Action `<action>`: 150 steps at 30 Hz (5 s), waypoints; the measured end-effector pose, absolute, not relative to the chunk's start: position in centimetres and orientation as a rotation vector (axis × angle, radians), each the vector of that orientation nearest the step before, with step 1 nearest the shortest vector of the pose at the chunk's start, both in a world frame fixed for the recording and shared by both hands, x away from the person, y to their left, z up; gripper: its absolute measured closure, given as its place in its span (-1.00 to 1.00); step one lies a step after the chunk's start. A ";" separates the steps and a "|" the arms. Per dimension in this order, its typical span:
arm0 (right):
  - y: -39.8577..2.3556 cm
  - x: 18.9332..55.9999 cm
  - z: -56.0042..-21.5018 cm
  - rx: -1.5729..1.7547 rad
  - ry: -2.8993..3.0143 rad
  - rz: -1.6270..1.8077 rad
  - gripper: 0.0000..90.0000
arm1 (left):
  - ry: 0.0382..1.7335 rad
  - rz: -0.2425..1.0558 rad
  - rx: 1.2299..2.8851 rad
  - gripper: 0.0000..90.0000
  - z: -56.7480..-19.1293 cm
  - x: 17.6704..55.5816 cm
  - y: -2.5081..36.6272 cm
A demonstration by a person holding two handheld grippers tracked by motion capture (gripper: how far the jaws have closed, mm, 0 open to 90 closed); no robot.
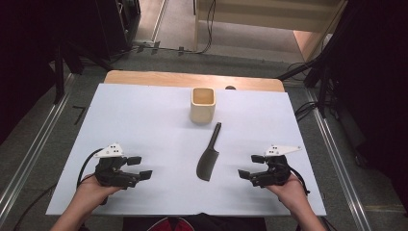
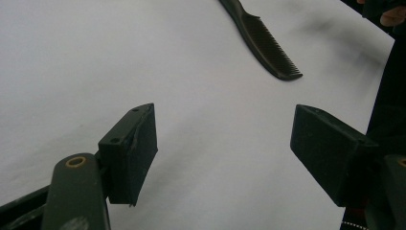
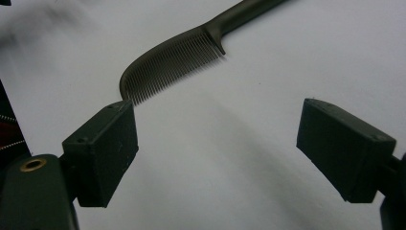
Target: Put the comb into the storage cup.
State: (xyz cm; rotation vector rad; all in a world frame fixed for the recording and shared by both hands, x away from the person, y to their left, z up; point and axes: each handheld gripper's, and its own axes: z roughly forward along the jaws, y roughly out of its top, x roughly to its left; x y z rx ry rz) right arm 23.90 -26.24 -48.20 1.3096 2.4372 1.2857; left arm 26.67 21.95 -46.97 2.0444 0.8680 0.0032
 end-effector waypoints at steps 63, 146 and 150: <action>-25.6 25.6 -46.3 1.262 2.372 1.355 -0.71 | 0.889 0.014 2.051 -0.41 -46.5 27.0 22.3; -18.2 35.9 -43.6 1.178 2.374 1.333 -0.70 | 0.891 0.019 2.053 -0.41 -46.5 27.2 22.4; -17.8 36.4 -43.6 1.176 2.379 1.327 -0.66 | 0.890 0.019 2.054 -0.41 -46.5 27.1 22.4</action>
